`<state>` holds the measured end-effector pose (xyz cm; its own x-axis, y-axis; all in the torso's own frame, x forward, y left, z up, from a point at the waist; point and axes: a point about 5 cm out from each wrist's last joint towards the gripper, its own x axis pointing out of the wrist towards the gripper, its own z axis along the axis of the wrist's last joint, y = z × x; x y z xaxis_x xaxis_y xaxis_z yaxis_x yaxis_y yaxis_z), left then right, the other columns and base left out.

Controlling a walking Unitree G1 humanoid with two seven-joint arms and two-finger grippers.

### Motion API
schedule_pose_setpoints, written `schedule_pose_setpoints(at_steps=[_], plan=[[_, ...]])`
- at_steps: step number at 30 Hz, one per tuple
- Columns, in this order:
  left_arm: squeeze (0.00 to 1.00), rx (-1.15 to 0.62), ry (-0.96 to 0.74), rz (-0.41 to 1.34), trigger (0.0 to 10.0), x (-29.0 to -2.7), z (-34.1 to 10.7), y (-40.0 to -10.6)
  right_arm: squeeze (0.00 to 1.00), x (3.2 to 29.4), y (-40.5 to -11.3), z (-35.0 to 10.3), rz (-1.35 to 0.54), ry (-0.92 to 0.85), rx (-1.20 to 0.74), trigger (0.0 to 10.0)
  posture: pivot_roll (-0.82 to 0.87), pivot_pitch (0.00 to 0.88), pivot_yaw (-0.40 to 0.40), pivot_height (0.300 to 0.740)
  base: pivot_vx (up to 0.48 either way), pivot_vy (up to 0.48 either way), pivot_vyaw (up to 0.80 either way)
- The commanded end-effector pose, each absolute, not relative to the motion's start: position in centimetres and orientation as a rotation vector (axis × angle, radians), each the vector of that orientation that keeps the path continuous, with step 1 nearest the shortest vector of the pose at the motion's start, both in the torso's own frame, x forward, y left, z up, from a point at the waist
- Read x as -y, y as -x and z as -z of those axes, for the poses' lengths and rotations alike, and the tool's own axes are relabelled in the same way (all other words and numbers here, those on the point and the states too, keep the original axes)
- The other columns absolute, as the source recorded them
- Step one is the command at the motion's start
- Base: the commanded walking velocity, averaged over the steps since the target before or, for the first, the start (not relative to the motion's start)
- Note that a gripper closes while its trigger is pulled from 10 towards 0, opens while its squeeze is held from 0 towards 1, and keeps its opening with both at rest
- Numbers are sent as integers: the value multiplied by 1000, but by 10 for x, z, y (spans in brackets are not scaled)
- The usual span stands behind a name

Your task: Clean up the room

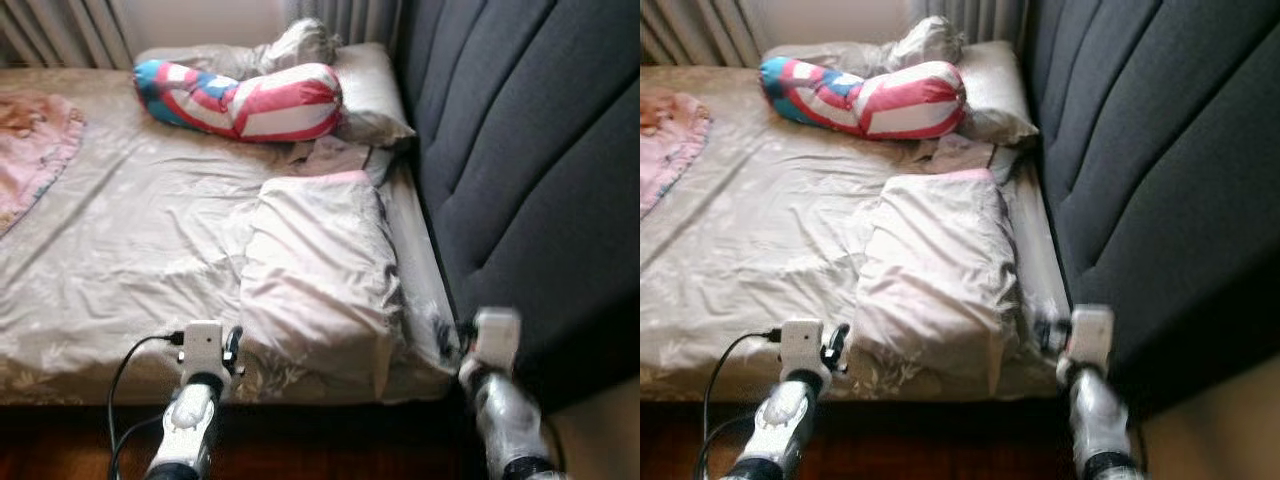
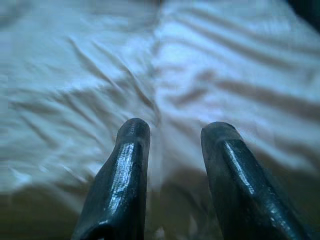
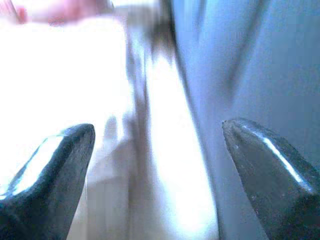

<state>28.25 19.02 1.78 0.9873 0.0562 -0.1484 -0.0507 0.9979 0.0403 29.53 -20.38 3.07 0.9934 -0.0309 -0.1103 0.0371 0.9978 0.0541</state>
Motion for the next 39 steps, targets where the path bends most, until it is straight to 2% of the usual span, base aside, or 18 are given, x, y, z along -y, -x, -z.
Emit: schedule_pose_setpoints(at_steps=[1, 11, 17, 33, 39], plan=[[0, -127, -38, -74, 10000, -199, -18, -275, 0, 202, -277, -12, 39, -91, -163, 10000, -64, 76, -55, 740, 0, 0, 0], [0, -31, -38, -128, 10000, -214, -26, -249, 0, 184, -263, -8, -37, -105, -124, 10000, -61, 82, -64, 740, 0, 0, 0], [0, -26, -27, -128, 10000, -213, -29, -254, 0, 180, -252, 0, -49, -115, -151, 10000, -72, 82, -64, 740, 0, 0, 0], [0, -47, 7, -114, 10000, -210, -34, -254, 0, 164, -251, -1, -81, -137, -161, 10000, -67, 83, -63, 740, 0, 0, 0], [0, -61, 1, -110, 10000, -209, -35, -255, 0, 166, -250, 0, -72, -136, -173, 10000, -67, 82, -63, 740, 0, 459, 0]])
